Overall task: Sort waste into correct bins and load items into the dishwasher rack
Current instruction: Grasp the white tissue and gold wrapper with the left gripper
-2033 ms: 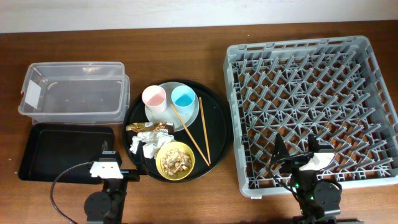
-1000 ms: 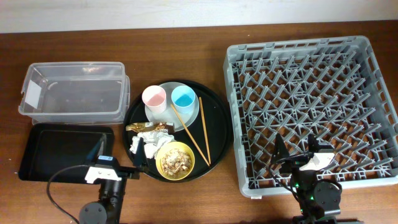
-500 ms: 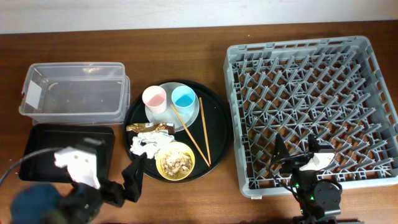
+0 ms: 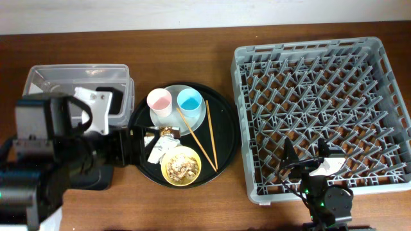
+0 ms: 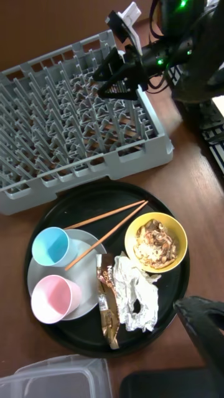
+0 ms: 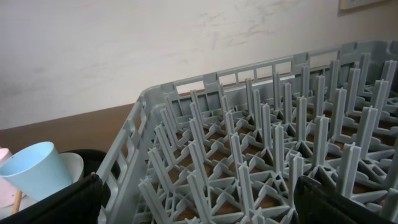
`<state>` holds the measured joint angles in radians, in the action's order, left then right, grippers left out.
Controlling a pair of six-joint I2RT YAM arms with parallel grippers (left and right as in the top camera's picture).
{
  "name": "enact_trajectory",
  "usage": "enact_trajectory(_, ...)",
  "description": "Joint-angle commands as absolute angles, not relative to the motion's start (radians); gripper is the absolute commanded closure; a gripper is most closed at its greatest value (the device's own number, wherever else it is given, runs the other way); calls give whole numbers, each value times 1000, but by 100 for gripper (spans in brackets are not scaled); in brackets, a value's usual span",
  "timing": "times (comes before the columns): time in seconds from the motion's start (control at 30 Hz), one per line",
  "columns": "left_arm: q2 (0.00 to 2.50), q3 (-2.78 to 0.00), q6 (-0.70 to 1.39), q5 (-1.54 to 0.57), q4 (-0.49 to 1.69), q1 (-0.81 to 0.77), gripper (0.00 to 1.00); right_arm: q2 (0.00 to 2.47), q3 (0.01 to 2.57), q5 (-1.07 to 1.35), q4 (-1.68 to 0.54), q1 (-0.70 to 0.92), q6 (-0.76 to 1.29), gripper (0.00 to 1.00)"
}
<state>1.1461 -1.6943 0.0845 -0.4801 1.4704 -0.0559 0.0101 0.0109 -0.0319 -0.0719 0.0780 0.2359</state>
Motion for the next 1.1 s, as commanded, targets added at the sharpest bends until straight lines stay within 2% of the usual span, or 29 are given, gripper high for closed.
enact_trajectory(0.0,1196,-1679,85,-480,1481,-52,59,4,6,-34,-79,71,237,2)
enact_trajectory(0.03,1210,-1659,89,-453,1491,-52,65,4,6,-34,-79,71,237,2)
enact_trajectory(0.07,1222,-1632,121,-397,1501,-52,78,4,6,-34,-79,71,237,2)
enact_trajectory(0.1,1231,-1579,171,-312,1505,-52,84,4,6,-34,-79,71,237,2)
enact_trajectory(0.17,1230,-1493,232,-208,1486,-52,88,4,6,-34,-79,71,237,2)
enact_trajectory(0.27,1230,-1329,328,-130,1390,-52,100,4,6,-34,-79,71,237,2)
enact_trajectory(0.37,1232,-1169,427,-134,1242,-52,100,4,6,-34,-79,71,237,2)
enact_trajectory(0.4,1235,-1097,456,-144,1168,-52,99,4,6,-34,-79,71,237,1)
enact_trajectory(0.43,1238,-1044,463,-163,1106,-52,91,4,6,-34,-79,71,237,2)
enact_trajectory(0.5,1261,-938,463,-235,977,-52,57,4,6,-34,-79,71,237,2)
enact_trajectory(0.6,1315,-872,469,-281,875,-52,46,4,6,-34,-79,71,237,2)
enact_trajectory(0.8,1473,-867,479,-266,722,-64,45,4,6,-34,-79,71,237,2)
enact_trajectory(1.07,1610,-867,486,-167,665,-133,45,4,6,-34,-79,71,237,2)
